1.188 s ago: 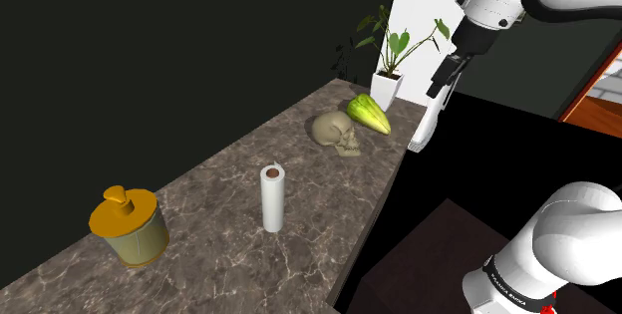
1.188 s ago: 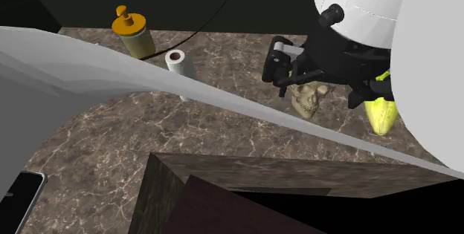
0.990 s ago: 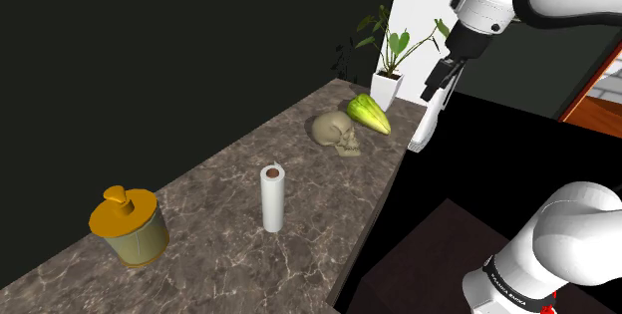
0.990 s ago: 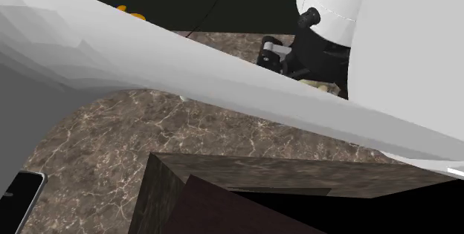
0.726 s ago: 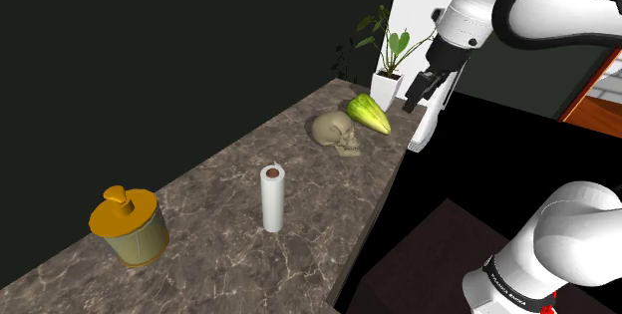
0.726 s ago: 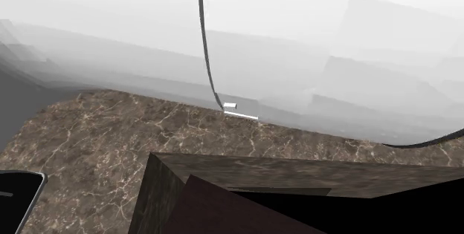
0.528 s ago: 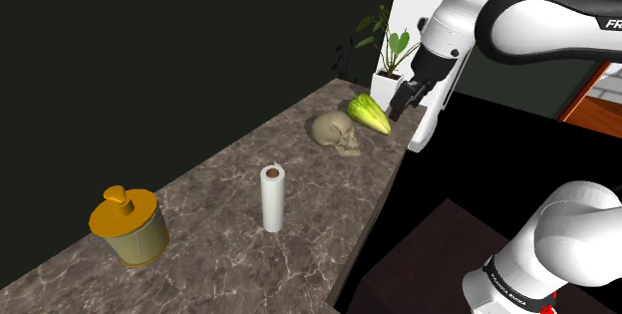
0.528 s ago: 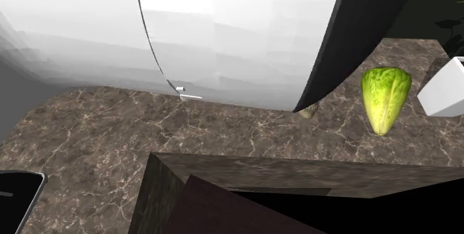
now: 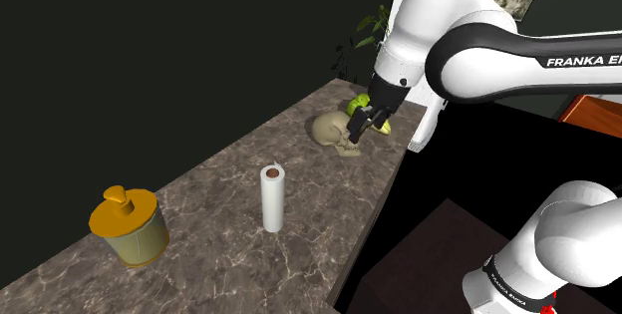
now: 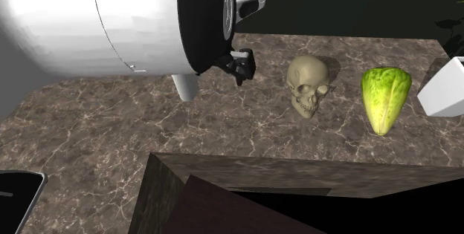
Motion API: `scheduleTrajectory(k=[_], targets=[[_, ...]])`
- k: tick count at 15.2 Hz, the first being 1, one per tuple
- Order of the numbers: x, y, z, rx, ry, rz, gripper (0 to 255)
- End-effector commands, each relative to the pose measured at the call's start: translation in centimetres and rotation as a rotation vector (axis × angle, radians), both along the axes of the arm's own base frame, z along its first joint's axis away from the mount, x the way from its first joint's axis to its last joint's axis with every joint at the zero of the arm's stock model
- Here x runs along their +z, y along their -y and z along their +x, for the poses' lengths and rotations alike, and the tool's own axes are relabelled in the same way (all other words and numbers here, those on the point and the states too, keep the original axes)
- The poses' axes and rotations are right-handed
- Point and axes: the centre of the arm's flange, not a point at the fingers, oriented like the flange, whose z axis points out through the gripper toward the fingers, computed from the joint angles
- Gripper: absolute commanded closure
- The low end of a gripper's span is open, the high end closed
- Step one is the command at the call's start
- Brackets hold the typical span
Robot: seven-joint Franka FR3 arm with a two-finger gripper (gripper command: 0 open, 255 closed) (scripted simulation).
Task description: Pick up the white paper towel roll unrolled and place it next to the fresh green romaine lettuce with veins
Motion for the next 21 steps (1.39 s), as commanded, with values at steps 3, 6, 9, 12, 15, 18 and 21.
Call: scheduleTrajectory(k=[3,6,9,12,15,18,21], targets=[[-2.4,-4.6,1.3,-0.02,0.004,0.011,0],[-4.1,-7.9,2.4,-0.034,0.006,0.018,0],[-5.7,-11.2,3.6,-0.048,0.009,0.025,0],[-7.4,-14.5,4.9,-0.063,0.011,0.032,0],[-9.0,-17.8,6.1,-0.077,0.014,0.04,0],[-10.2,-19.3,6.9,-0.083,0.015,0.043,0],[-11.8,-19.3,7.2,-0.083,0.015,0.043,0]])
